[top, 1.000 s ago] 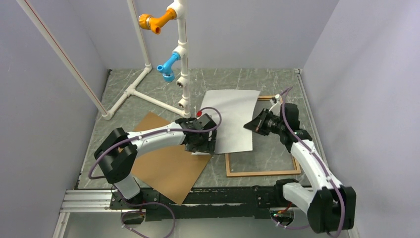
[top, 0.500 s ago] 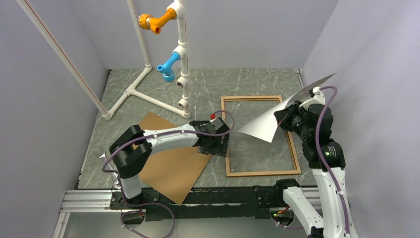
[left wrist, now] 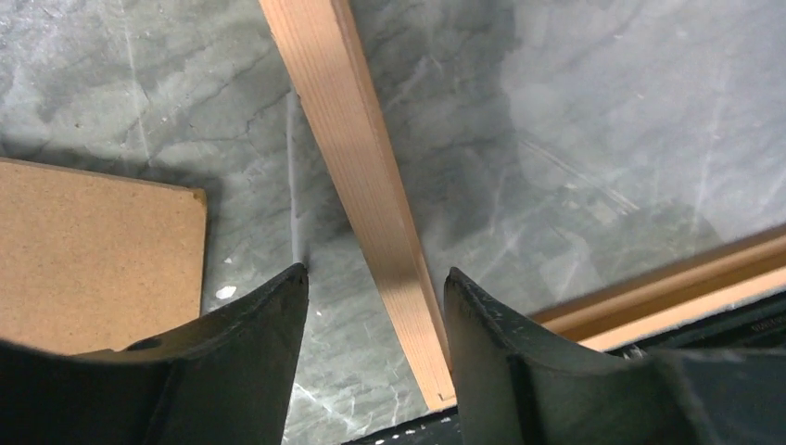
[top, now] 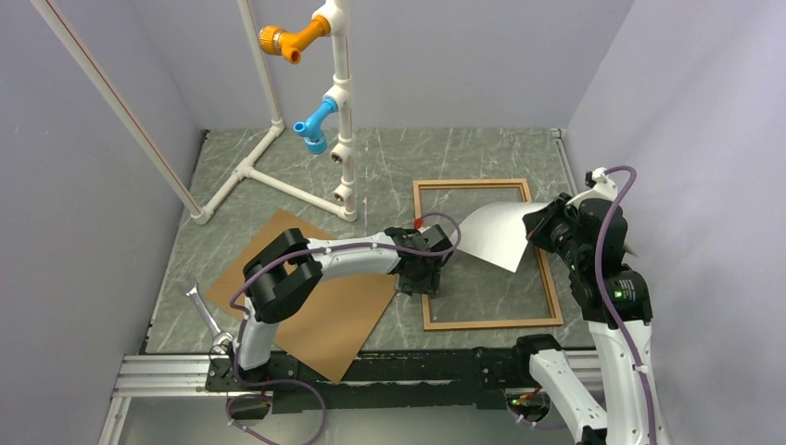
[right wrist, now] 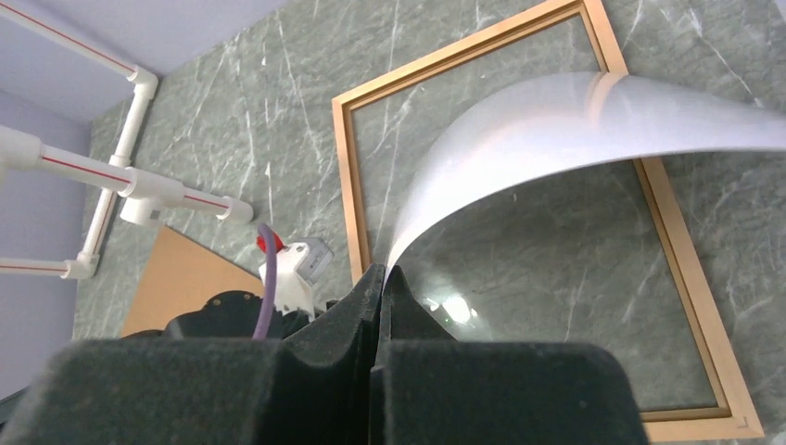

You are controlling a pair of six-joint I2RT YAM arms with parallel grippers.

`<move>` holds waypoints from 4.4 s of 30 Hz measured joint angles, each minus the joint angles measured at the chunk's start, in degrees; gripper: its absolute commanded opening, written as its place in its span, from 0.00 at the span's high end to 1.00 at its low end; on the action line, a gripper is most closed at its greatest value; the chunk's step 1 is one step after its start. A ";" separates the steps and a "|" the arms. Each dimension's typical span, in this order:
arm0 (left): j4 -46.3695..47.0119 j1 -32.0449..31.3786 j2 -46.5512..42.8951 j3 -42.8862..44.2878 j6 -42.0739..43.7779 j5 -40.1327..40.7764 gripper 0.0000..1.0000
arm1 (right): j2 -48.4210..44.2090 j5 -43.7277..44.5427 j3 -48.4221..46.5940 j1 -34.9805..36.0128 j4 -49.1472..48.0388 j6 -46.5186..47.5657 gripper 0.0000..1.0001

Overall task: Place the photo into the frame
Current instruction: Adjust the photo frame at the center of the board, then place the photo in the photo frame.

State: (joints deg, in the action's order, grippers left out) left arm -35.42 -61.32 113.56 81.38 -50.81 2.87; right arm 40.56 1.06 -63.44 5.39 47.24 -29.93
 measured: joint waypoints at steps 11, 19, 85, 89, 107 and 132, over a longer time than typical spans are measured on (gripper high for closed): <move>-1.01 0.20 1.20 0.42 -1.40 0.50 0.70 | 1.73 -1.53 -0.46 0.00 0.28 1.11 1.00; -0.76 2.36 -3.19 -5.62 -2.03 1.09 0.78 | 2.21 -4.55 -0.46 0.00 0.26 1.97 1.00; 6.58 8.26 -49.44 -33.64 -4.39 11.76 0.13 | 13.14 -21.77 22.53 -0.24 -4.83 3.37 1.00; 5.77 8.55 -44.74 -32.02 -4.35 10.16 0.13 | 13.18 -17.46 22.58 -0.24 -3.78 1.31 1.00; 4.26 9.16 -31.74 -28.39 -3.56 5.38 0.13 | 10.54 -7.41 22.86 -0.48 -1.33 -5.57 1.00; 3.39 9.40 -31.43 -27.02 -2.16 4.42 0.13 | 13.49 -2.78 13.62 -2.84 3.74 -3.19 1.00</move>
State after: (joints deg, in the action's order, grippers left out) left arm -32.03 -51.92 82.13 54.37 -52.97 7.29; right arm 54.04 -1.72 -49.82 2.55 50.98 -33.12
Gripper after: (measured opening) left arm 0.868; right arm 0.007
